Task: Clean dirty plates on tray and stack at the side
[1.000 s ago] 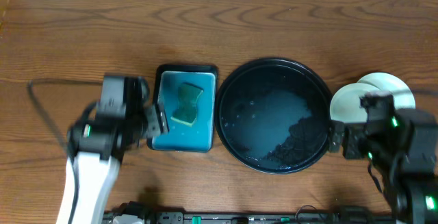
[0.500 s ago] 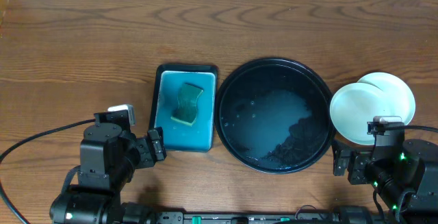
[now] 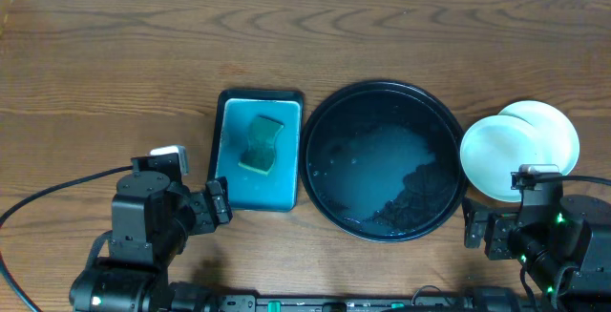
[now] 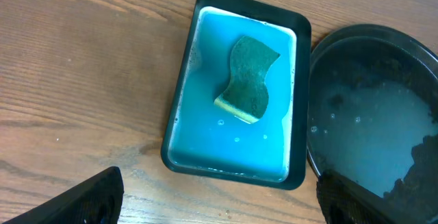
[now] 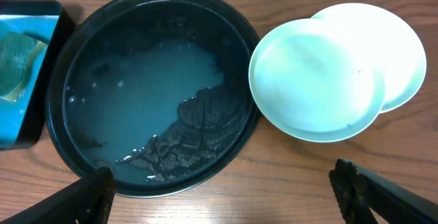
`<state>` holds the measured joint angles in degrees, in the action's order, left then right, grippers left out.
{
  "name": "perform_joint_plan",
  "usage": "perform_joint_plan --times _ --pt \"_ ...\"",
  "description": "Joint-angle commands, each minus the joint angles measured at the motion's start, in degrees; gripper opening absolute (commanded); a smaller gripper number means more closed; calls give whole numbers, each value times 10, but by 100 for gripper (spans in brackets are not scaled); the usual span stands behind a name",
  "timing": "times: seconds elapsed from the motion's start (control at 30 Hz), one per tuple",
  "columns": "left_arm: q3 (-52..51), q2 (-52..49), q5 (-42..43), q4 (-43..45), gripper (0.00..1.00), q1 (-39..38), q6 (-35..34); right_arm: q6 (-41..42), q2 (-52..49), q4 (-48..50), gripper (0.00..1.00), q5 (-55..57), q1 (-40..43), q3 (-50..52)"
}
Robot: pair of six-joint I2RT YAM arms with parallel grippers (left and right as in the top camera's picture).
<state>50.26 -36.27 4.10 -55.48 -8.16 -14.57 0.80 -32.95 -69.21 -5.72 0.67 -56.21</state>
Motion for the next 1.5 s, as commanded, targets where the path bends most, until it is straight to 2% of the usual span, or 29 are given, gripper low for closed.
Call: perform_joint_plan --times 0.0,0.33,0.57,0.77,1.0,1.17,1.47 --pt "-4 0 -7 0 91 -2 4 -7 0 -1 99 3 -5 -7" --pt "-4 0 -7 0 91 -2 4 -7 9 -4 99 3 -5 -7" --pt "-4 0 -7 0 91 -2 4 -7 98 43 99 -5 -7 17" --pt "-4 0 -7 0 91 -2 4 -7 230 154 99 -5 -12 120" --pt "-4 0 -7 0 91 -2 4 -6 325 254 99 -19 -25 240" --pt "-4 0 -7 0 91 -2 4 -6 323 312 99 -45 -26 279" --pt "-4 0 -7 0 91 -2 4 -7 323 326 99 -49 -26 279"
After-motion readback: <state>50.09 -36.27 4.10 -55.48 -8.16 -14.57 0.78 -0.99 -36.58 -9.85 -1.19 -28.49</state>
